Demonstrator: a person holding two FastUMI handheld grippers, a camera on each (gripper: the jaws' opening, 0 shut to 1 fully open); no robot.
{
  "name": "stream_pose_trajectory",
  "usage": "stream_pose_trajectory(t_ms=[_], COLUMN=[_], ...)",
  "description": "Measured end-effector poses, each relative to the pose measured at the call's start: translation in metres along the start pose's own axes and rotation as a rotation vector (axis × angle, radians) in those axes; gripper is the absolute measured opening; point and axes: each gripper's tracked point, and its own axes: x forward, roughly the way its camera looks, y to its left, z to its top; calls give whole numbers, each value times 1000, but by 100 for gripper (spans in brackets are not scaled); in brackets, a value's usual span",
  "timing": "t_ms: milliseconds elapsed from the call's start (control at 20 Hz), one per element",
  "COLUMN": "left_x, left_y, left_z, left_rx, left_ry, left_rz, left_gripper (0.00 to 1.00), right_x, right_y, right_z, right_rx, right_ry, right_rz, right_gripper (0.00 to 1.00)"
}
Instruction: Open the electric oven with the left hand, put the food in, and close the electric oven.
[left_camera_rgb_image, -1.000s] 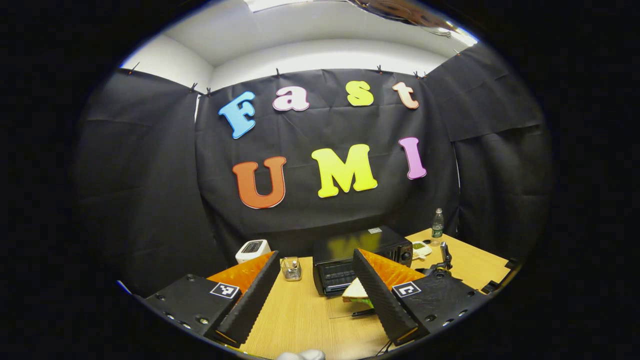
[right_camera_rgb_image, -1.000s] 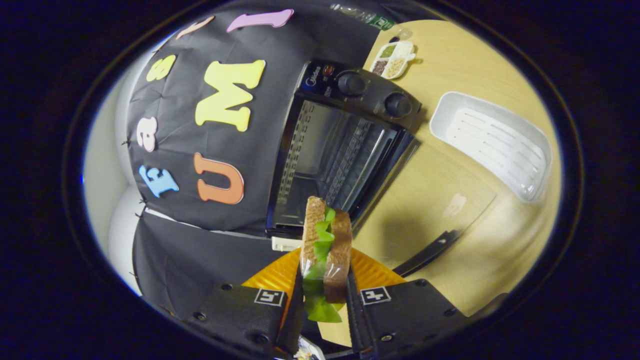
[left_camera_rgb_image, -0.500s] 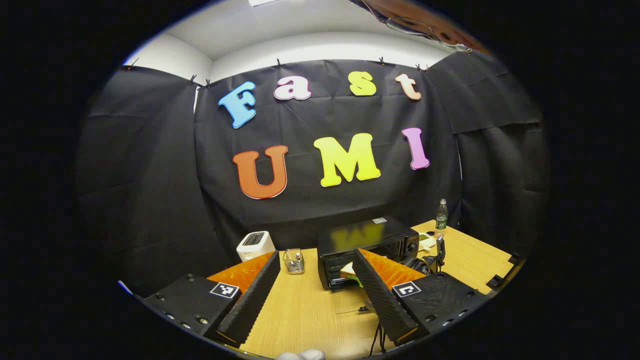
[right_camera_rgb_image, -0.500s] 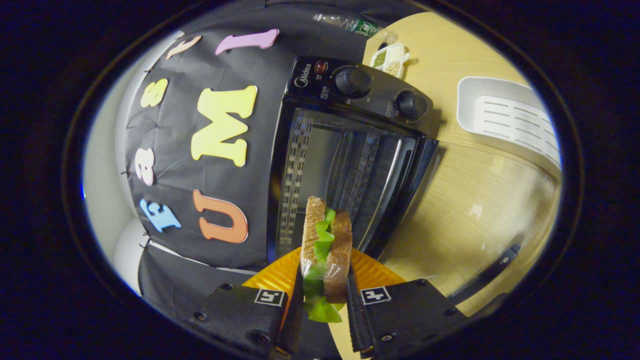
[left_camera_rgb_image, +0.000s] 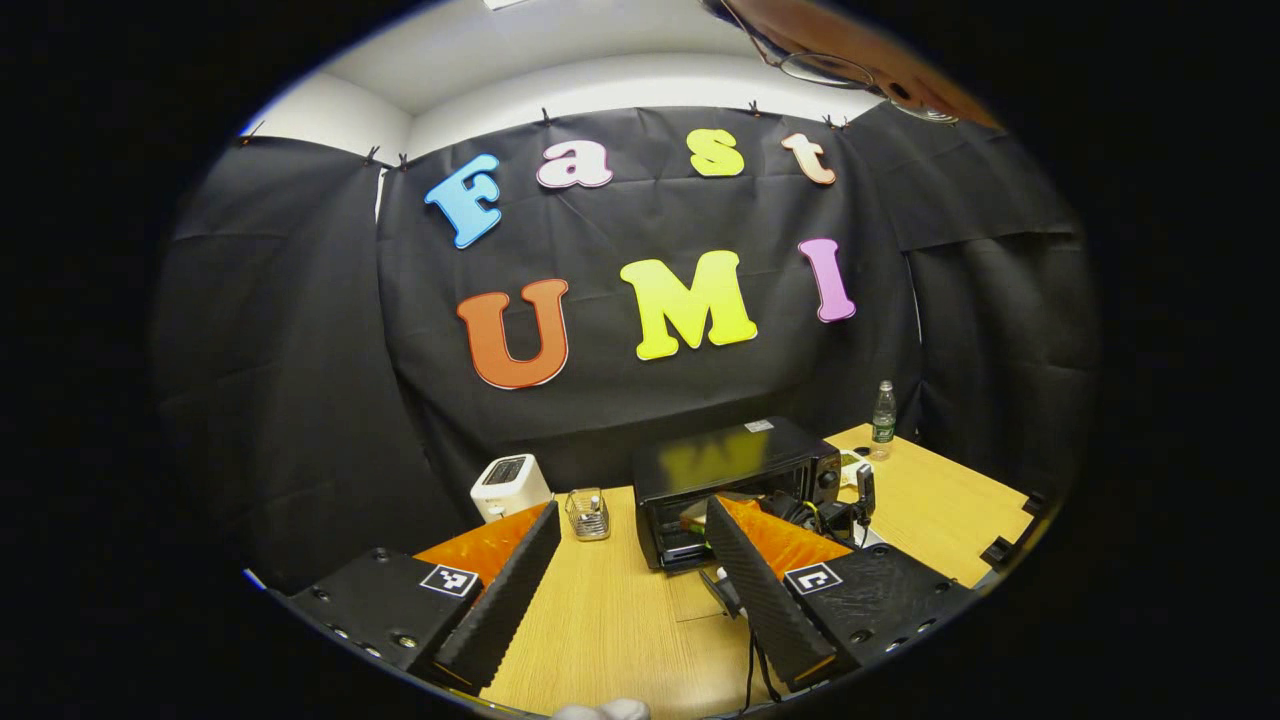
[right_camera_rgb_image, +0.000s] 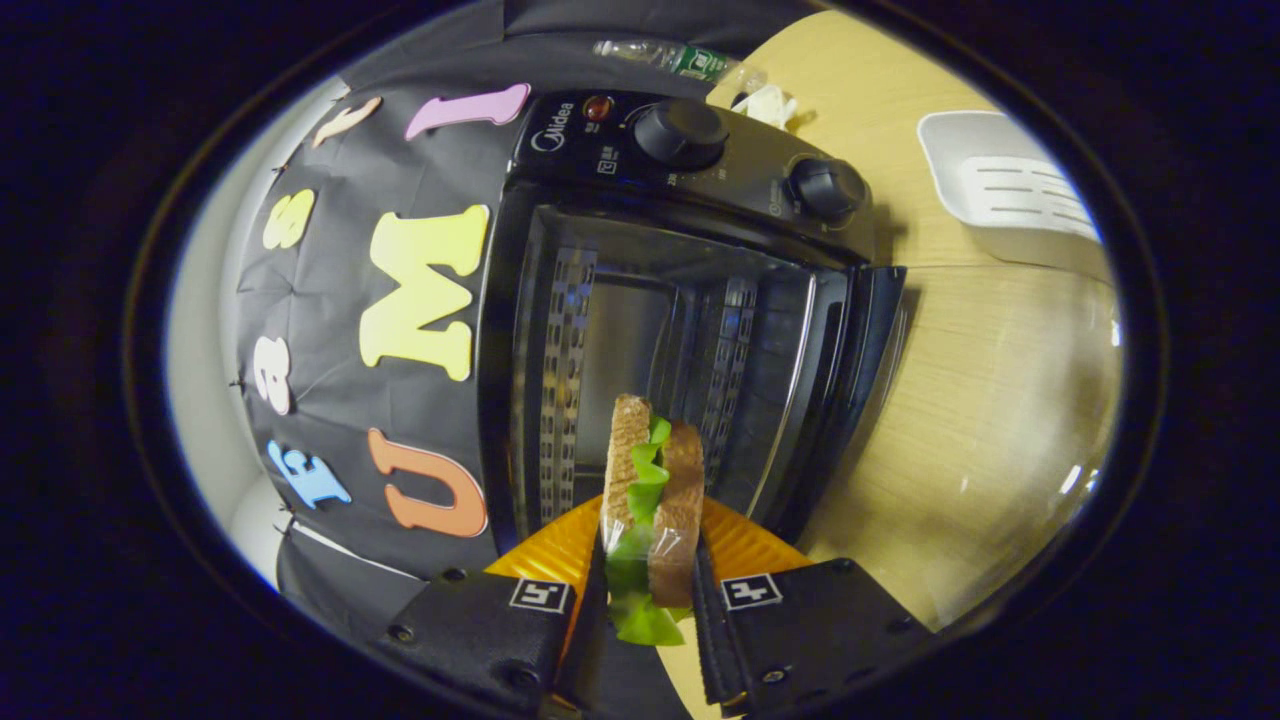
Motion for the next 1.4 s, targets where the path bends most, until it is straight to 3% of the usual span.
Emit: stream_pose_trajectory(t_ms=[450,600,700,750,1050,1150,1400], left_x=[9,9,8,7,5,5,4], left_y=[-9,-13,-13,-16,-24,-24,-24], left_z=[3,4,3,3,4,6,11], left_rx=[1,3,3,-1,-10,-14,-23], left_ry=[-7,-15,-16,-16,-20,-25,-40], left_rz=[-15,-23,-24,-31,-37,-37,-27], left_gripper=[95,95,95,95,95,95,95], right_x=[18,18,16,16,4,-2,-11], right_y=[-22,-29,-24,-23,-35,-34,-40], right_z=[14,12,14,14,24,25,34], right_rx=[-117,-227,-283,-334,-838,-981,-1050], right_ry=[1,18,22,28,51,68,64], right_rz=[-64,-105,-97,-113,-269,-276,-302], right_gripper=[41,44,58,71,100,96,100])
